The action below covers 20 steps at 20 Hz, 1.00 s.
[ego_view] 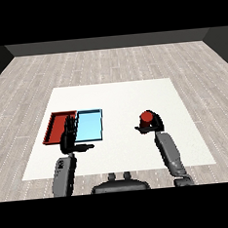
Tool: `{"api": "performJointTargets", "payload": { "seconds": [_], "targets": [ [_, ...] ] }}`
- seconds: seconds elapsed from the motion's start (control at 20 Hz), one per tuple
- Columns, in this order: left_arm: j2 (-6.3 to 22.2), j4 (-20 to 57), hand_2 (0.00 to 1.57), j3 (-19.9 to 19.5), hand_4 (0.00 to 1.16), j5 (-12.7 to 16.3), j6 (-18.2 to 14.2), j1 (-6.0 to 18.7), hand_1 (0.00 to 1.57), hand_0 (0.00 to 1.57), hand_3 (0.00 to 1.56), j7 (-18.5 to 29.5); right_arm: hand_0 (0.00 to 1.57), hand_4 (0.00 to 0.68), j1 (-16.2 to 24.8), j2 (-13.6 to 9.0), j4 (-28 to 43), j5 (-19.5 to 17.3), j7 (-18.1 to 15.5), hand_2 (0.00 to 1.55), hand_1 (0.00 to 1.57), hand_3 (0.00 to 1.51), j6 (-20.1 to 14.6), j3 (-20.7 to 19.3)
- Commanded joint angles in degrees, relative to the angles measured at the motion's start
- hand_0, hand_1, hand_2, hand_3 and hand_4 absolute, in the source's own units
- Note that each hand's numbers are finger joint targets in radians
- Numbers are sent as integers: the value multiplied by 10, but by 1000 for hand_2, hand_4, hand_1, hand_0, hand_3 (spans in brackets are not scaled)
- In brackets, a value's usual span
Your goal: Pick the red can and put it in the red box
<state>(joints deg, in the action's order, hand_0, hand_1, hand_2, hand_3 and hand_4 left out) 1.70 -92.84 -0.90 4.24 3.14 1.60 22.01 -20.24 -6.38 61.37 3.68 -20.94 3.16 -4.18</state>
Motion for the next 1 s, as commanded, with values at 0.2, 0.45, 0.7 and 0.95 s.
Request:
{"api": "performJointTargets", "payload": {
  "seconds": [0.2,0.45,0.7,0.95],
  "targets": [
    [-16,15,0,54,0,-30,-23,10,0,0,0,-7,1463,661,101,-8,193,34,33,1438,1463,1387,34,12],
    [-17,28,0,86,0,-19,-27,8,0,0,0,-37,1454,655,35,61,194,-9,67,1433,1454,1386,-122,127],
    [-17,20,0,130,0,-20,-79,31,0,0,0,-74,1448,653,-18,63,152,30,65,1433,1448,1388,-266,249],
    [-17,57,0,189,0,8,-108,62,0,0,0,-81,1451,650,12,64,208,47,74,1425,1451,1380,-283,281]
  ]
}}
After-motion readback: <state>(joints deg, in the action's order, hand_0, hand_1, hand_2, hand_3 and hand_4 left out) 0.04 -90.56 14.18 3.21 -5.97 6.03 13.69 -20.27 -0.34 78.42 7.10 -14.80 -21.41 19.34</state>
